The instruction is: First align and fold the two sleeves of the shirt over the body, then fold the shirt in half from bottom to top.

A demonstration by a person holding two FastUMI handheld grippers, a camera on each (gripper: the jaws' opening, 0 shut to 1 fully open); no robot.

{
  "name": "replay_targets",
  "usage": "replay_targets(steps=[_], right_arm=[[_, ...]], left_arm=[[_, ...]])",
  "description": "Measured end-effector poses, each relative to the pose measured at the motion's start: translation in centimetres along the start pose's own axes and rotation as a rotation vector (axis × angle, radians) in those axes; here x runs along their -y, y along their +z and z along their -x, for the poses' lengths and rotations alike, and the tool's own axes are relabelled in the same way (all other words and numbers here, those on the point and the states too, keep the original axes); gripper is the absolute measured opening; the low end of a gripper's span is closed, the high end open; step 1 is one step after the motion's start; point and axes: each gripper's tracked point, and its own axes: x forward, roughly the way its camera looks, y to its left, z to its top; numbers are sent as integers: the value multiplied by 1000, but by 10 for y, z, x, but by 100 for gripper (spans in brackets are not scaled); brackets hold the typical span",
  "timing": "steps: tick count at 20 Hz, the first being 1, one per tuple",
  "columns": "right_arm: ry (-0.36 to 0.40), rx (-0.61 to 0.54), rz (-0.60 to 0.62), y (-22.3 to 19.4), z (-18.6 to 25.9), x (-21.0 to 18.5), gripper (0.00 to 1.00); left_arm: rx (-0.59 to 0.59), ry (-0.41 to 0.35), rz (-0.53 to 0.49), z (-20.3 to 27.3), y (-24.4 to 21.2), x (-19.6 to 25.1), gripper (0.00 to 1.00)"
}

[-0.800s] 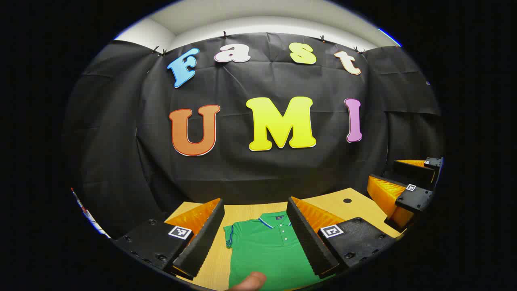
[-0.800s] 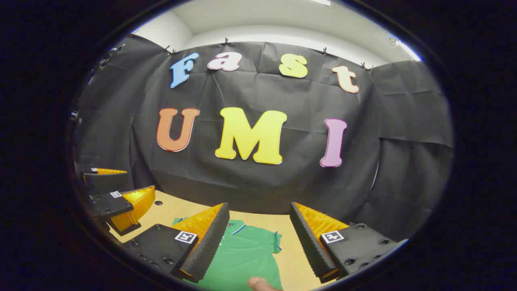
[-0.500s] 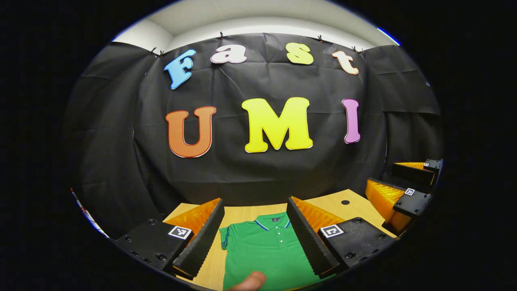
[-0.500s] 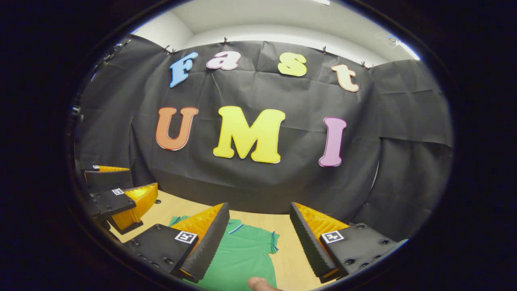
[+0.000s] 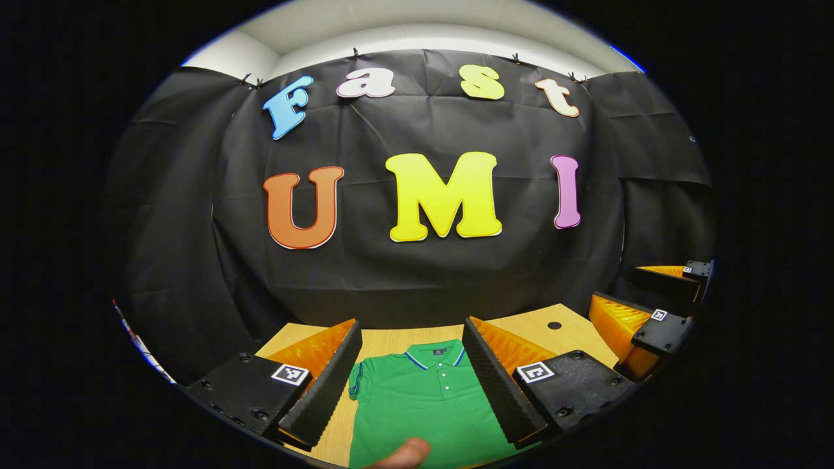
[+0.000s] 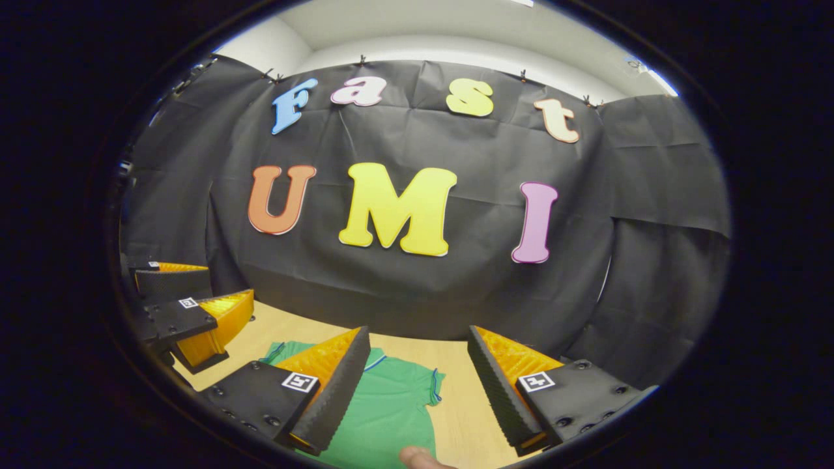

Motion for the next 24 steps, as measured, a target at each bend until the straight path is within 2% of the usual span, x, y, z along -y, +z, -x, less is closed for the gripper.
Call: replay_targets(steps=[5,9,11,14,21,24], right_arm=[[1,-52,-7,-24,-15,3,94],[-33,-150,-5,-65,-42,15,95],[-25,-203,-11,-89,-57,18,96],[-29,-285,-9,-126,-90,23,96],[-38,-481,-50,-210,-169,38,95],[-54,-553,-50,-248,-208,47,96]], left_arm=[[-12,16,1,-1,-4,-1,100],[-30,30,-8,0,-8,-4,100],[-29,37,-20,-2,-7,-6,100],[-19,57,-44,-5,-3,-12,100],[-8,93,-13,-7,3,-11,99],[-38,137,2,-2,-4,-16,100]])
